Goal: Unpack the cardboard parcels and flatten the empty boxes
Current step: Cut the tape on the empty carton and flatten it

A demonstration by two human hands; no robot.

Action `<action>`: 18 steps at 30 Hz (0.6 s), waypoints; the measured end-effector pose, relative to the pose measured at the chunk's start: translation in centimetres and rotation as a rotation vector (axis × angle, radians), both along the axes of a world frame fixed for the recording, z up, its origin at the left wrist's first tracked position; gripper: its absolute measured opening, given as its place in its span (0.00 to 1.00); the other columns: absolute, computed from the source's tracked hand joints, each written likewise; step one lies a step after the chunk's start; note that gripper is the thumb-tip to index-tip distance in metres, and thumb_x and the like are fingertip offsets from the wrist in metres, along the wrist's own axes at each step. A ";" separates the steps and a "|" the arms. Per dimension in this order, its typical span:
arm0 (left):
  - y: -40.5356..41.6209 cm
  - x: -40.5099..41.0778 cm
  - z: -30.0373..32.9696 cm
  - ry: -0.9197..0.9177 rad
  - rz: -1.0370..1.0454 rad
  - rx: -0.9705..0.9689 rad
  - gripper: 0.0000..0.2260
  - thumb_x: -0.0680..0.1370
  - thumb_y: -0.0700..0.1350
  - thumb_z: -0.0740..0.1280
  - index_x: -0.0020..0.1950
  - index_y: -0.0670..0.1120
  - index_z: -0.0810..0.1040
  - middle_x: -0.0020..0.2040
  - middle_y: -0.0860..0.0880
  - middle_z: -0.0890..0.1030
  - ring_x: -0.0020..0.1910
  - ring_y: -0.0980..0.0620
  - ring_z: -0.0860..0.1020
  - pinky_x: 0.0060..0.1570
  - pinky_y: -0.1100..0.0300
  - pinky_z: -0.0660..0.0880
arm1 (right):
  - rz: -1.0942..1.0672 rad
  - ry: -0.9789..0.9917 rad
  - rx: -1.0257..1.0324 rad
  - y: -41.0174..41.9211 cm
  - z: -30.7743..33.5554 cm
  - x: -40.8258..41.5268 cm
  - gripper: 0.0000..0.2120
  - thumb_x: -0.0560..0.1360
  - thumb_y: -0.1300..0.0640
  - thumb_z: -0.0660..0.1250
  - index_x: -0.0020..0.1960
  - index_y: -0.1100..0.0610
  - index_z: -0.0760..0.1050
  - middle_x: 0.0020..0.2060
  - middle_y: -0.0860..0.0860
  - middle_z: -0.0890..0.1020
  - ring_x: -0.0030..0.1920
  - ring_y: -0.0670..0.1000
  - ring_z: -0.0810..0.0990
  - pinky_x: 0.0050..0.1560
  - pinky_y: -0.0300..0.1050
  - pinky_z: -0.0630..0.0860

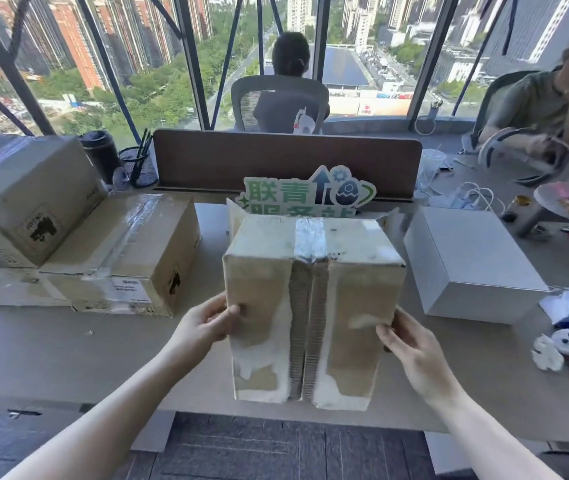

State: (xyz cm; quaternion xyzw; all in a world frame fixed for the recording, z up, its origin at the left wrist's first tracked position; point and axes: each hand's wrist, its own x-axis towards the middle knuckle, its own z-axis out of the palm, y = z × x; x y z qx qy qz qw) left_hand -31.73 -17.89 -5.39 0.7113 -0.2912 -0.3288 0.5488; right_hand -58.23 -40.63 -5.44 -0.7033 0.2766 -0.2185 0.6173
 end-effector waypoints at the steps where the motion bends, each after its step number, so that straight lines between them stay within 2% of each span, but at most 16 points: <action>1: -0.6 0.5 0.9 -0.042 0.037 -0.021 0.22 0.68 0.70 0.68 0.57 0.60 0.82 0.45 0.44 0.82 0.44 0.49 0.77 0.46 0.52 0.74 | -0.028 -0.021 -0.026 -0.2 0.9 0.5 0.21 0.76 0.54 0.67 0.70 0.51 0.74 0.58 0.44 0.83 0.61 0.45 0.80 0.60 0.40 0.77; 5: -3.6 2.2 3.7 -0.212 0.185 -0.003 0.11 0.77 0.59 0.67 0.46 0.54 0.85 0.32 0.53 0.77 0.30 0.54 0.74 0.34 0.58 0.78 | -0.143 0.001 -0.104 -1.8 2.6 3.1 0.16 0.79 0.49 0.66 0.66 0.46 0.77 0.53 0.42 0.85 0.57 0.45 0.82 0.60 0.48 0.75; 8: -6.0 3.7 3.5 -0.217 0.217 0.149 0.11 0.79 0.57 0.66 0.44 0.52 0.84 0.29 0.56 0.77 0.28 0.53 0.75 0.31 0.59 0.78 | -0.245 0.154 -0.183 -3.5 1.2 5.6 0.17 0.79 0.44 0.65 0.65 0.47 0.78 0.54 0.40 0.84 0.59 0.46 0.81 0.64 0.49 0.74; 10: -7.3 4.7 2.2 -0.173 0.188 0.268 0.13 0.78 0.59 0.66 0.44 0.52 0.84 0.36 0.52 0.82 0.30 0.49 0.78 0.36 0.53 0.82 | -0.273 0.297 -0.221 -4.5 -0.3 7.2 0.20 0.80 0.44 0.63 0.68 0.50 0.77 0.60 0.44 0.82 0.65 0.50 0.77 0.66 0.47 0.71; 12: -8.1 5.5 0.1 -0.186 0.166 0.374 0.14 0.78 0.59 0.65 0.47 0.50 0.83 0.42 0.50 0.84 0.37 0.48 0.82 0.42 0.49 0.83 | -0.236 0.416 -0.239 -5.4 -2.0 8.8 0.21 0.81 0.45 0.61 0.71 0.52 0.74 0.65 0.48 0.79 0.67 0.53 0.75 0.67 0.50 0.71; 15: -8.9 5.9 -2.2 -0.316 0.156 0.450 0.13 0.77 0.57 0.64 0.55 0.53 0.81 0.51 0.52 0.83 0.52 0.48 0.81 0.53 0.51 0.79 | -0.177 0.485 -0.221 -6.4 -4.1 10.5 0.22 0.81 0.48 0.59 0.74 0.52 0.69 0.69 0.49 0.76 0.69 0.55 0.73 0.69 0.53 0.70; 18: -9.9 5.8 -3.3 -0.315 0.133 0.476 0.18 0.77 0.52 0.65 0.67 0.52 0.75 0.62 0.49 0.80 0.60 0.47 0.77 0.59 0.55 0.73 | -0.125 0.510 -0.187 -6.9 -5.7 11.3 0.22 0.81 0.51 0.59 0.74 0.50 0.68 0.67 0.49 0.77 0.66 0.55 0.75 0.66 0.55 0.73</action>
